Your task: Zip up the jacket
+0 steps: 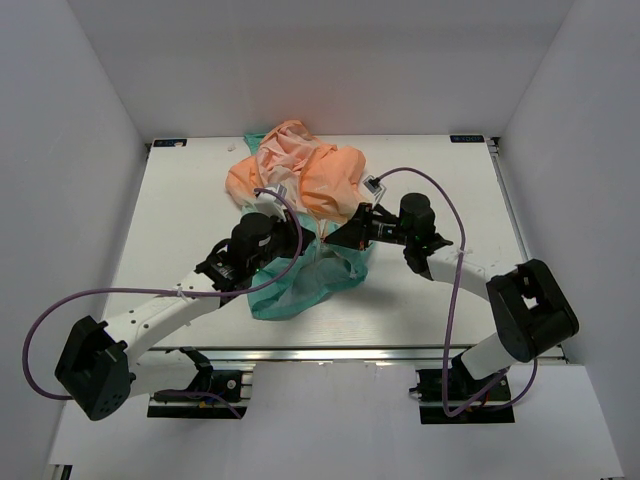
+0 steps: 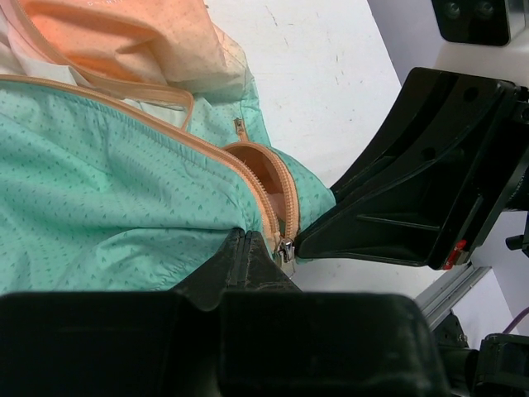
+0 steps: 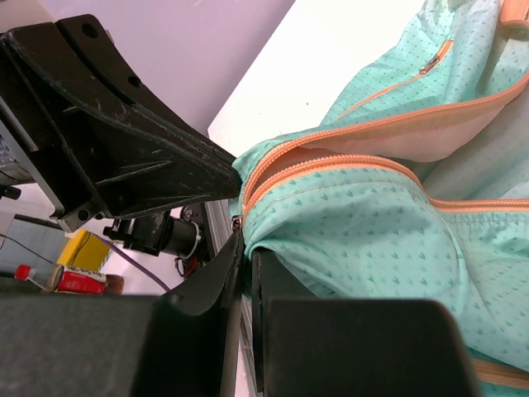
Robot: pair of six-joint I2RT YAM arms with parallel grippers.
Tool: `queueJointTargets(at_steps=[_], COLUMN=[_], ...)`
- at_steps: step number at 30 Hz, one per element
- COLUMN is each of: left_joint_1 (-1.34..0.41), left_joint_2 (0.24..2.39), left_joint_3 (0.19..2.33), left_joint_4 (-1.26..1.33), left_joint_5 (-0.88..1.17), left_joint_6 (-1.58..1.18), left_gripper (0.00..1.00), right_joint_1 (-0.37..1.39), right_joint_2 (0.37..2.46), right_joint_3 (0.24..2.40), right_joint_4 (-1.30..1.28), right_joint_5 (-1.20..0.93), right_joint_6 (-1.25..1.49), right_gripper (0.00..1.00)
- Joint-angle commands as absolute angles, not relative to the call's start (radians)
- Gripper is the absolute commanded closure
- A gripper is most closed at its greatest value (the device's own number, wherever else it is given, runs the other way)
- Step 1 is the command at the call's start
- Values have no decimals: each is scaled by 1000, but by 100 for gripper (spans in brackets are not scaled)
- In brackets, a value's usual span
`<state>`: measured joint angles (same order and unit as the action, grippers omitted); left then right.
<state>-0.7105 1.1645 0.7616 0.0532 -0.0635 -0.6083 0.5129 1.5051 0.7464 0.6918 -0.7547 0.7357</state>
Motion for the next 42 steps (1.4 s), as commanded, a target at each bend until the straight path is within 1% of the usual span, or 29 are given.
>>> queueJointTargets(at_steps=[1, 18, 26, 28, 34, 35, 42], left_joint_1=[-716, -716, -716, -716, -729, -730, -750], left_joint_2=[1131, 1097, 1095, 1085, 1061, 1066, 1066], left_joint_3=[753, 719, 712, 697, 670, 667, 647], left_joint_4=[51, 77, 74, 80, 90, 95, 74], left_joint_5=[-55, 41, 143, 176, 293, 339, 379], left_joint_6=[-595, -551, -466, -446, -407, -405, -410], left_gripper=[100, 100, 100, 100, 100, 100, 100], right_joint_1=[520, 520, 518, 518, 517, 514, 508], right_joint_2=[1513, 1525, 1526, 1525, 1508, 1505, 1496], right_joint_3=[790, 807, 824, 842, 853, 854, 880], right_joint_4=[753, 735, 696, 654, 618, 621, 617], right_joint_5=[-753, -733, -739, -738, -712, -710, -701], right_joint_6=[744, 753, 738, 726, 703, 703, 707], right_gripper=[100, 100, 100, 100, 100, 100, 100])
